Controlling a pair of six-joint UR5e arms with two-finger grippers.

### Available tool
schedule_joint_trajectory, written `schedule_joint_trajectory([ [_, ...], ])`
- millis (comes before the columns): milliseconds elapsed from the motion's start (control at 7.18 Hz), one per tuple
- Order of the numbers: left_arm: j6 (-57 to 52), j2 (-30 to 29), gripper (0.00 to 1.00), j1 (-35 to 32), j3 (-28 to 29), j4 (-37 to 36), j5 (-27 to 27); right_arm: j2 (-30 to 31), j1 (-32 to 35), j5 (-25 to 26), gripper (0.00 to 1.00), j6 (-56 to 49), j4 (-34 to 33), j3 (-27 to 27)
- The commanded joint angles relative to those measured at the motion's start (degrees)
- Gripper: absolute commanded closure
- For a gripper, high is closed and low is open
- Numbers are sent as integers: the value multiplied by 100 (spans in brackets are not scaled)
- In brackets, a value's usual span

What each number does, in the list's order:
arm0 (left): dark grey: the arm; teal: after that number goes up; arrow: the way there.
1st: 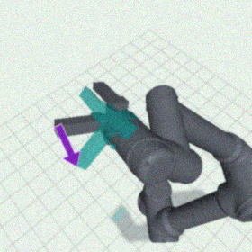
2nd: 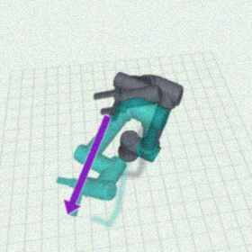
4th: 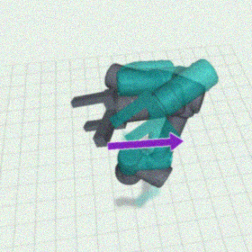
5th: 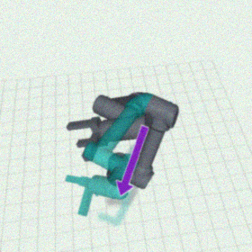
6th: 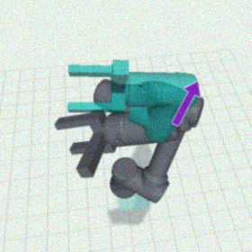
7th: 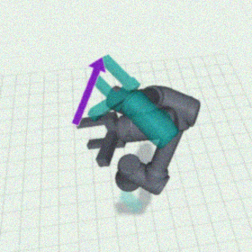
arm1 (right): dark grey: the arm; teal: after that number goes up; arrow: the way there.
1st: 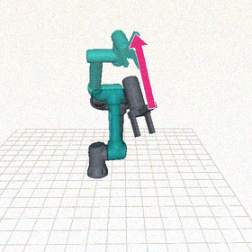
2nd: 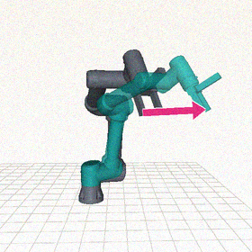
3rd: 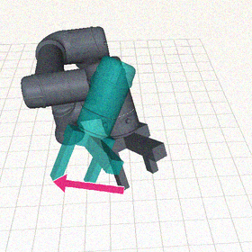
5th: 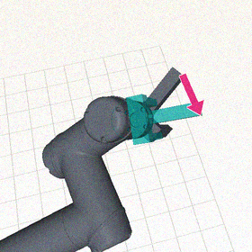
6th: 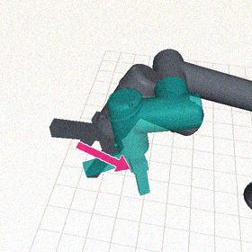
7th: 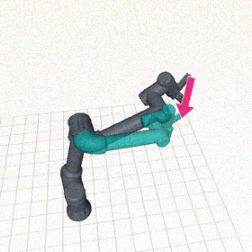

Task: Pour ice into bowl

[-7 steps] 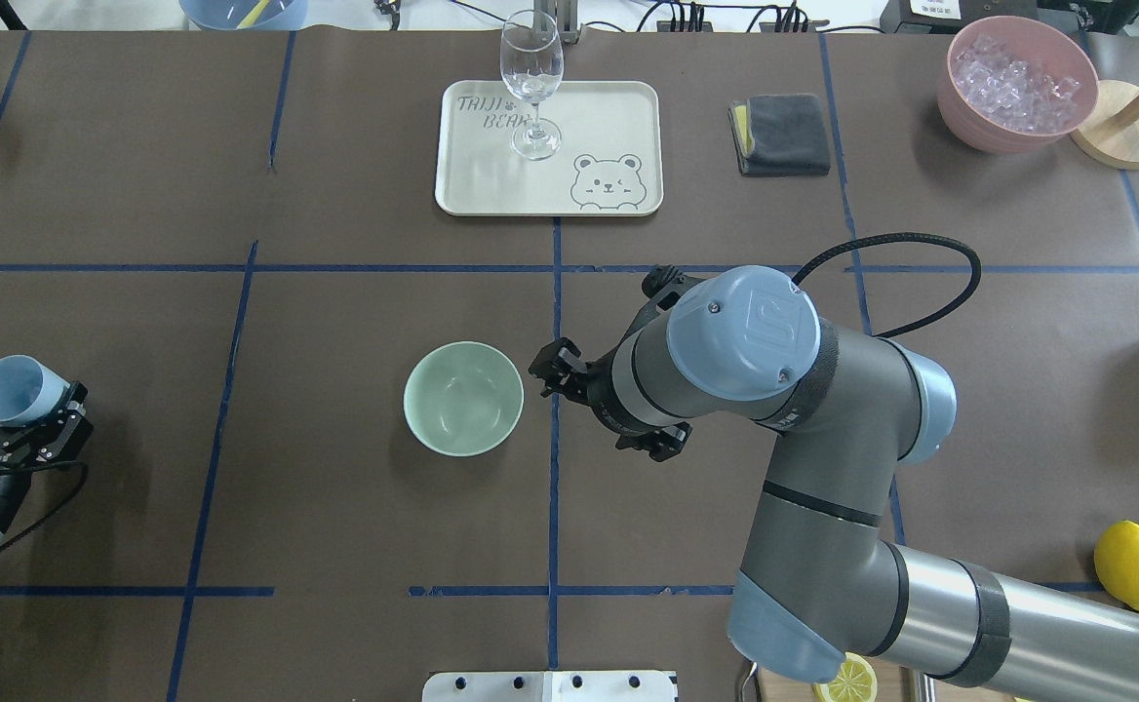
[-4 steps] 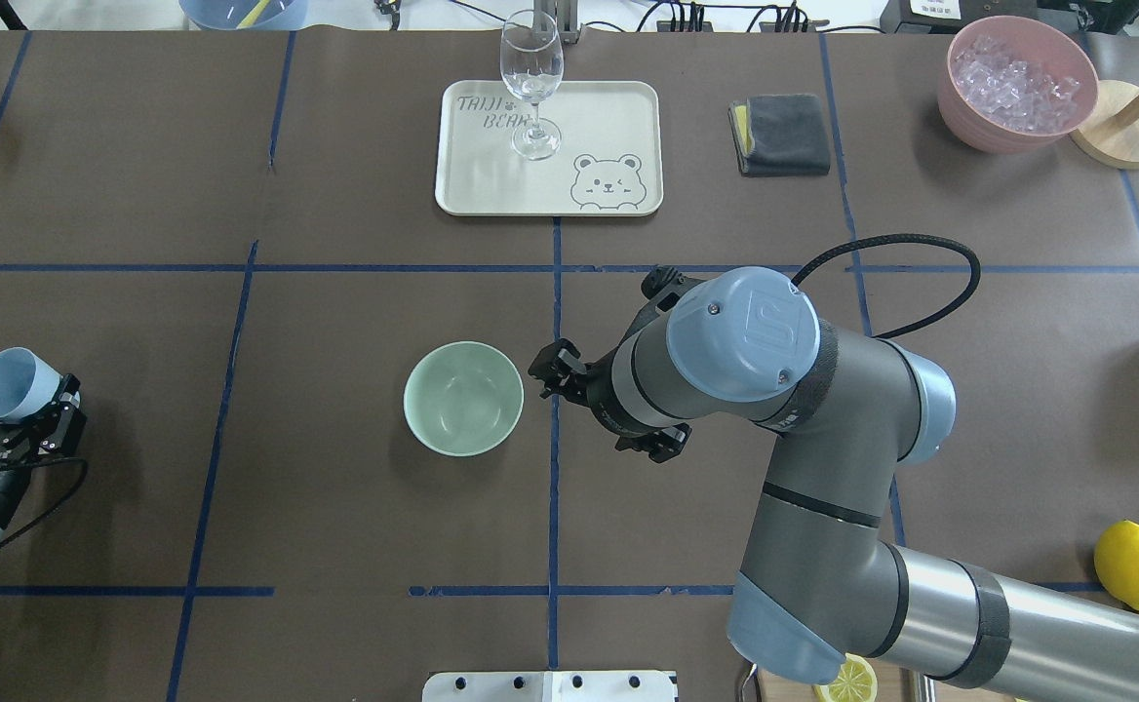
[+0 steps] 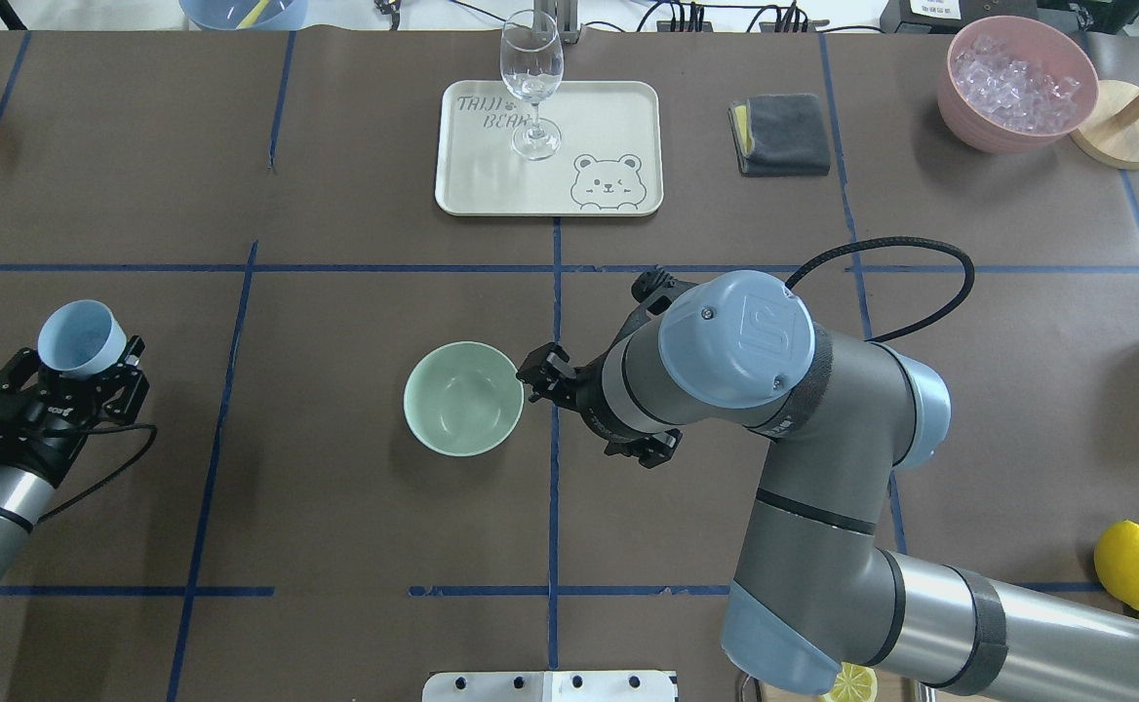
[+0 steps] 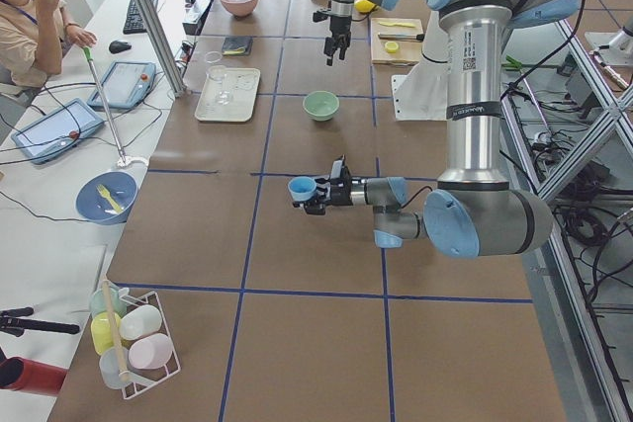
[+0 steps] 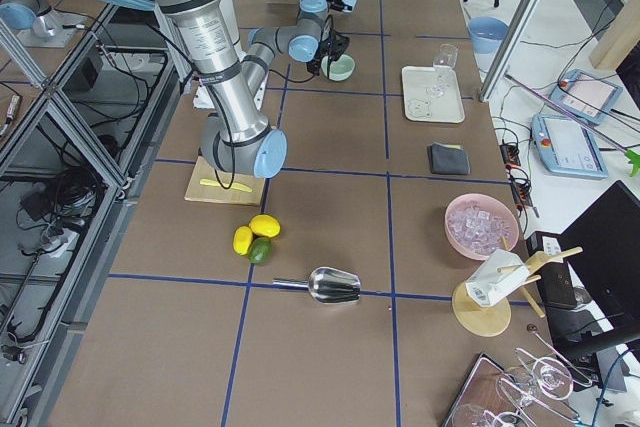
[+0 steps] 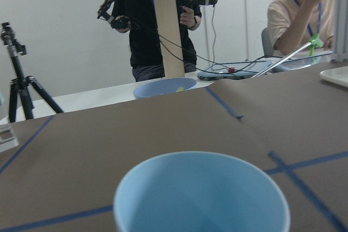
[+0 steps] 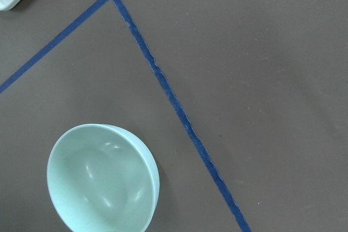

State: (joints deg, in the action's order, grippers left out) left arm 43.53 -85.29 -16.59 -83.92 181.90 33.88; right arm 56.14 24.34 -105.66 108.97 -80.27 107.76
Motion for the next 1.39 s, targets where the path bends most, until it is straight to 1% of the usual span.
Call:
schedule_joint_trajectory([
  [0,-1174,-537,100,-99,-467,-58,495,29,10,-7,0,2,3,17],
  [139,-1798,-1089,100,-90,-485,-336,593,72,53,-33,0,-33,3,87],
  [279,-1822,-1564,100,-55,-546,-1192,576,90,106,-86,0,-34,3,131],
  [418,-1874,-1987,100,-3,-599,-1888,576,195,132,-104,0,-34,3,262],
  [557,-2197,-2104,100,67,-930,-2547,567,379,176,-112,0,-42,3,403],
  [697,-3062,-2097,100,138,-1211,-3006,532,407,220,-104,0,-42,3,404],
  [836,-3479,-2079,100,138,-1171,-3063,532,433,221,-95,0,-42,3,395],
  [975,-4823,-2140,100,234,-1144,-3621,497,451,221,-43,0,-42,12,378],
  [1114,-5019,-2193,100,270,-1257,-3687,436,442,212,-25,0,-42,12,369],
  [1254,-5161,-2272,100,392,-1232,-3783,418,451,229,-25,0,-51,20,369],
])
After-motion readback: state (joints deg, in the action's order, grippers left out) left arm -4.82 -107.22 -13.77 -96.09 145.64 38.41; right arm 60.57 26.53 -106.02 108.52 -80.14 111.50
